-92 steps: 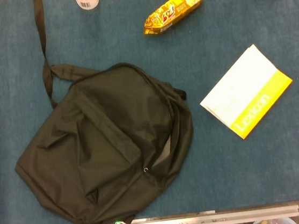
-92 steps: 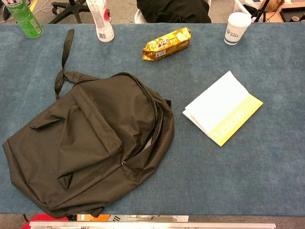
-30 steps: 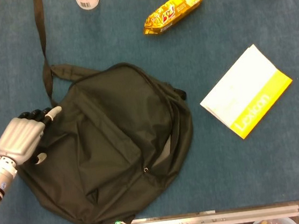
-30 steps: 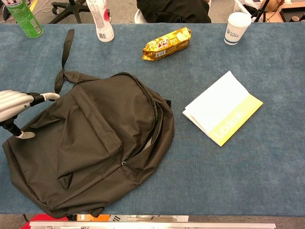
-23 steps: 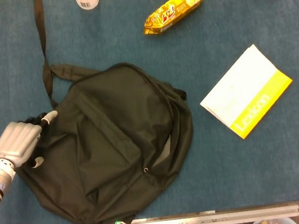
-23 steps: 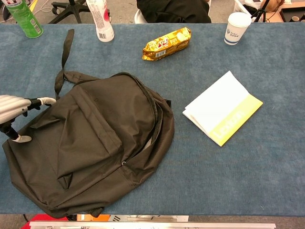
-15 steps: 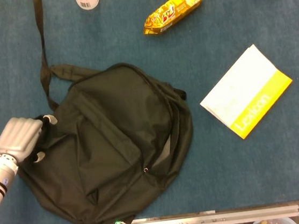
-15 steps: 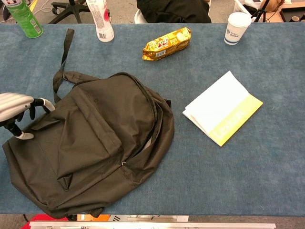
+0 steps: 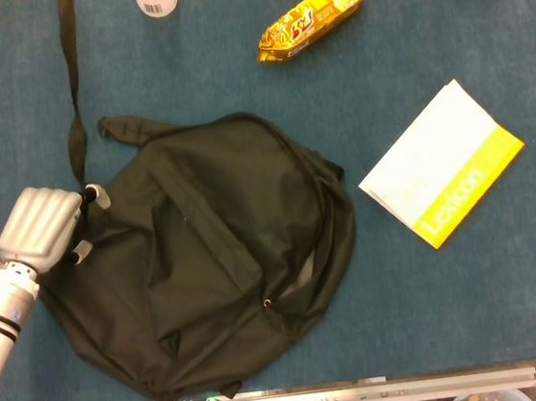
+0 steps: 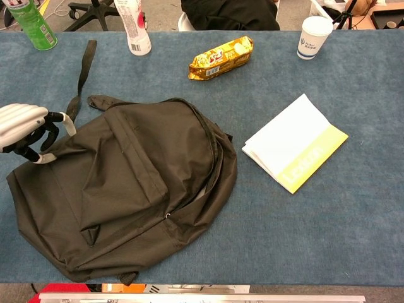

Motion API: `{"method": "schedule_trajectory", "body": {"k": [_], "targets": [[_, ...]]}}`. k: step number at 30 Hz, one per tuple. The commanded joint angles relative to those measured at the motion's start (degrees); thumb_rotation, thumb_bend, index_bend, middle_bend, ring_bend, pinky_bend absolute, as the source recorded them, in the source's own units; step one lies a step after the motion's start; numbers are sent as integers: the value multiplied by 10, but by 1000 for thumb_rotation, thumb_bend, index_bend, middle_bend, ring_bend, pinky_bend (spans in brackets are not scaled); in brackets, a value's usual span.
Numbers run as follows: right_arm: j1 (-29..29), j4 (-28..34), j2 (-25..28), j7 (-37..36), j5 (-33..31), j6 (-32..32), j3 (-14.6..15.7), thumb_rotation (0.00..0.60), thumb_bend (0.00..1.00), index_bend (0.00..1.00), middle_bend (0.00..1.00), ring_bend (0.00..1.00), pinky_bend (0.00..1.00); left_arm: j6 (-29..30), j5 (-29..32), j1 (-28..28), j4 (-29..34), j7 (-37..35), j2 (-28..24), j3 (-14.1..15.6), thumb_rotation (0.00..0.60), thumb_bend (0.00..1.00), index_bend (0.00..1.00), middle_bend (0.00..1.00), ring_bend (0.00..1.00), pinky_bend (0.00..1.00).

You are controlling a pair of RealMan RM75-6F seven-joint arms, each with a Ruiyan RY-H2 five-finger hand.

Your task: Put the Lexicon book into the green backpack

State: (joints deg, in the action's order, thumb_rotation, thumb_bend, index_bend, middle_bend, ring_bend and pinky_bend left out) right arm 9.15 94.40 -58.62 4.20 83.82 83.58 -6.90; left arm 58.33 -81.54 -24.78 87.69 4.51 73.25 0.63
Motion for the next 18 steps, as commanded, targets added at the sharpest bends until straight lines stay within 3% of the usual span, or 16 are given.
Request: {"method": "schedule_trajectory", "body": {"k": [1, 18], "targets": [[-2, 1, 0, -1, 0, 3, -1, 600, 290, 253, 380, 268, 453, 15, -16, -3, -11, -9, 5, -7, 600, 293, 646, 748, 831, 965], [-17, 9, 8, -6, 3, 26, -2, 600, 289, 253, 382, 268, 454, -30, -13, -108, -62, 20, 6, -82, 600, 294, 646, 738, 802, 953]]}}
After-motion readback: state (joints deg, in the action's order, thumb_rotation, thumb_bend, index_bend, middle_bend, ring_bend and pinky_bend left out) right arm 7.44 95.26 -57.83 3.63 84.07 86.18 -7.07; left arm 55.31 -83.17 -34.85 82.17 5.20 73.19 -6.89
